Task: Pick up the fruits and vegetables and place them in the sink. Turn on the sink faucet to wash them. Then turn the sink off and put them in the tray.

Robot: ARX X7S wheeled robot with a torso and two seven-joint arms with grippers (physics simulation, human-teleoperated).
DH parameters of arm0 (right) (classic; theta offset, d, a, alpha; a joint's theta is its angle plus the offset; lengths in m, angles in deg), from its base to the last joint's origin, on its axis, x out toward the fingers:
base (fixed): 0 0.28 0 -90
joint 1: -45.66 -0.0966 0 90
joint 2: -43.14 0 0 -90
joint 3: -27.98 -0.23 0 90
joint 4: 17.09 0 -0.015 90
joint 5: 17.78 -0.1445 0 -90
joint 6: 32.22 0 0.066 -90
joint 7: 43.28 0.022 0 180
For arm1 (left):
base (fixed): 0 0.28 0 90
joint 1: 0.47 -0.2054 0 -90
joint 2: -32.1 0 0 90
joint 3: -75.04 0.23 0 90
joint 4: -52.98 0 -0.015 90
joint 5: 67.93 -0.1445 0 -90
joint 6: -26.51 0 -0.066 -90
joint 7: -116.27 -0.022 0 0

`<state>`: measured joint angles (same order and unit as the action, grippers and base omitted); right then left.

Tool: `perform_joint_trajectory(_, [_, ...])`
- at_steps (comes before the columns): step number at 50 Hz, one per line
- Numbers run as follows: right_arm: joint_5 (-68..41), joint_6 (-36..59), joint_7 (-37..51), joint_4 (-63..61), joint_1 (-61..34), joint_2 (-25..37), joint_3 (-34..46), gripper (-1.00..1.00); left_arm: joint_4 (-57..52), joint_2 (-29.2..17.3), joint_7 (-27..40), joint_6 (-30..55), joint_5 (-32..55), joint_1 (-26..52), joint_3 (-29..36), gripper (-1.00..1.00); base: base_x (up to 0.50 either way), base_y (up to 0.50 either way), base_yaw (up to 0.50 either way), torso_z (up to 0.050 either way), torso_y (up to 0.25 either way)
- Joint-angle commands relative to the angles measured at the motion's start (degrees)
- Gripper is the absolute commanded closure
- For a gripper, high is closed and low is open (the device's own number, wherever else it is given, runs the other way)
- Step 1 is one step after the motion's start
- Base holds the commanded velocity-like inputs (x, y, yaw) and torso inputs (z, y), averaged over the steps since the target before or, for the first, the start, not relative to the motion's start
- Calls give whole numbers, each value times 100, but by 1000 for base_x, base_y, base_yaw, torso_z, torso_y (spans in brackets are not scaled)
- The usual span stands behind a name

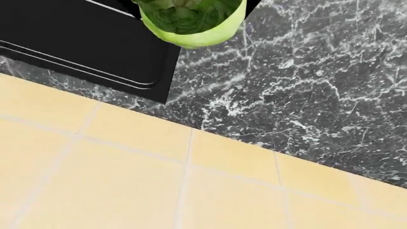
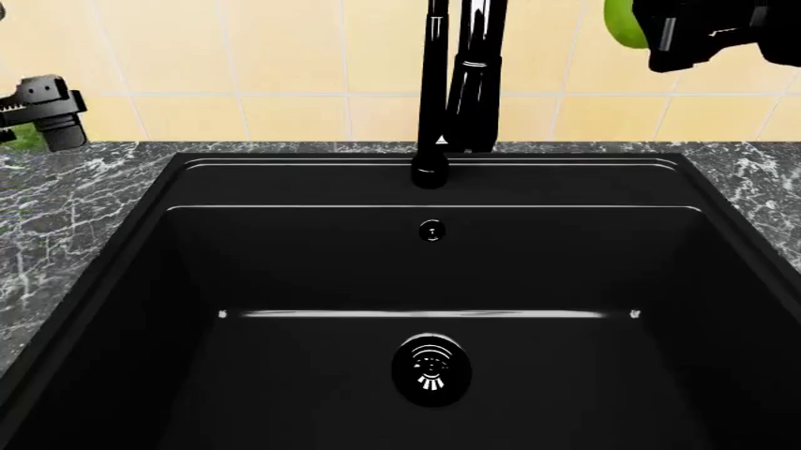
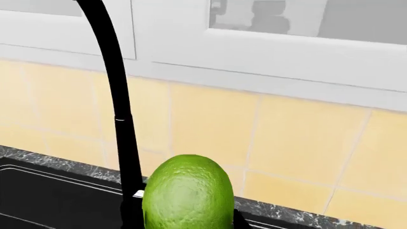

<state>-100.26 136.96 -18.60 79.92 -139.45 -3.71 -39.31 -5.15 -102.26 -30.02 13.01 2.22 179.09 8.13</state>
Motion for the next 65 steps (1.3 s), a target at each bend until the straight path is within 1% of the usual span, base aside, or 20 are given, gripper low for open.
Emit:
perform_joint_trajectory(1, [-581,403,220,-66,164,196,-40,100,-529,381,-377,959,930,1044,-97,100,0,0,0,0,0])
perform_joint_trajectory(6, [-834,805,76,34,77,353,167,100,-574,680,-1091,1183,1071,1473,273,100,0,0,0,0,0])
perform_joint_trajectory(12, [-712,1014,-530,96,-195,513,777,100,-511,951,-2142,1174,719,2026,1102,100,0,0,0,0,0])
perform_joint_trajectory(15, [-410,1021,-1073,128,-533,569,1349,100,-416,1113,-2790,1175,398,2427,1708,100,0,0,0,0,0])
perform_joint_trajectory(19, [399,978,-2087,377,-1397,439,2233,100,191,1483,-4224,788,-548,3223,2953,100,0,0,0,0,0])
perform_joint_trajectory(23, [1228,847,-3175,625,-2269,311,3083,100,984,1994,-5549,202,-1368,3766,4016,100,0,0,0,0,0])
perform_joint_trajectory(25, [1492,811,-3612,686,-2576,289,3432,100,1190,2175,-6024,39,-1604,3871,4392,100,0,0,0,0,0])
perform_joint_trajectory(27, [1701,767,-4003,684,-2788,286,3763,100,1096,2232,-6267,29,-1681,3843,4629,100,0,0,0,0,0])
perform_joint_trajectory(32, [2069,576,-4814,611,-2989,280,4471,100,347,2083,-6202,320,-1483,3439,4775,100,0,0,0,0,0])
perform_joint_trajectory(37, [2445,242,-5480,682,-2988,146,5084,100,-90,1992,-6043,537,-1273,3130,4763,100,0,0,1,0,0])
perform_joint_trajectory(42, [2649,-69,-5867,796,-2826,-51,5428,100,-491,1885,-5806,755,-1025,2760,4708,100,0,0,0,0,0])
perform_joint_trajectory(49, [2580,-301,-5876,735,-2368,-255,5492,100,-868,1795,-5435,951,-650,2278,4552,100,0,0,0,0,0])
perform_joint_trajectory(59, [2229,-370,-5524,361,-1674,-319,5373,100,-1100,1896,-5228,830,-296,1651,4469,100,0,0,0,0,0])
perform_joint_trajectory(65, [2108,-394,-5383,126,-1343,-278,5404,100,-1300,1913,-5177,802,-131,1332,4527,100,0,0,0,0,0])
